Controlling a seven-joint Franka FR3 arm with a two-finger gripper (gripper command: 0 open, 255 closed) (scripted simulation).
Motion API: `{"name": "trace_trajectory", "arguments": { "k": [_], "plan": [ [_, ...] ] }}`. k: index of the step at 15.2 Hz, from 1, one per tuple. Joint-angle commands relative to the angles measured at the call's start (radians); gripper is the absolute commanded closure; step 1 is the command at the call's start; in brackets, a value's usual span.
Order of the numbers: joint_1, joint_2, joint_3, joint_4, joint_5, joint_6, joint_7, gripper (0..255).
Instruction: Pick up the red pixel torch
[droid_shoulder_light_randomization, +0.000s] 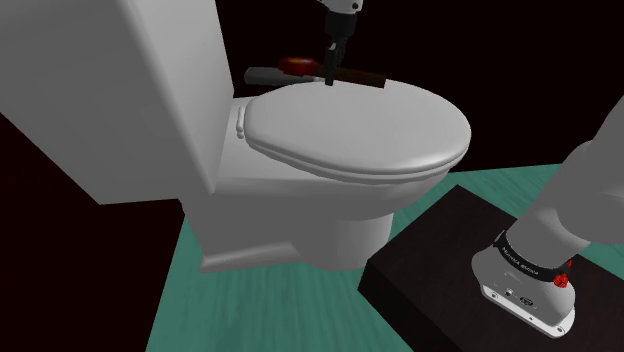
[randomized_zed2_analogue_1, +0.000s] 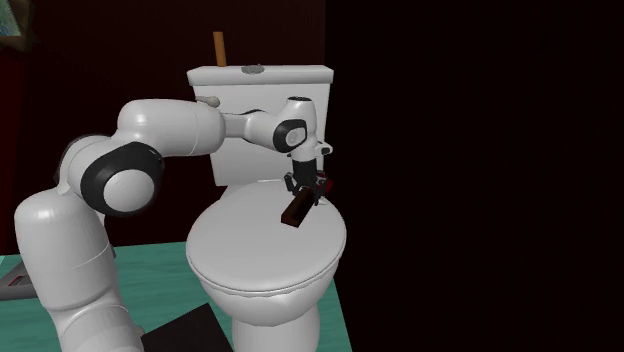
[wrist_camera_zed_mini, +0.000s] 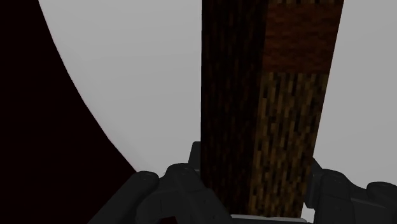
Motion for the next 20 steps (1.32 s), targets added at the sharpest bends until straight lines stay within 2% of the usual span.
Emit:
{"name": "trace_trajectory", "arguments": {
  "k": [1,3,18,20],
  "plan": [
    [0.003,0.004,0.003,-0.003,0.002,-0.002,0.0,255],
    [0.003,0.011,0.003,0.002,0.002,-0.001,0.0,255],
    [0.004,0.022,0.003,0.219,0.001,-0.206,0.001,255],
    [0.004,0.022,0.003,0.222,0.001,-0.209,0.001,255]
  ]
}}
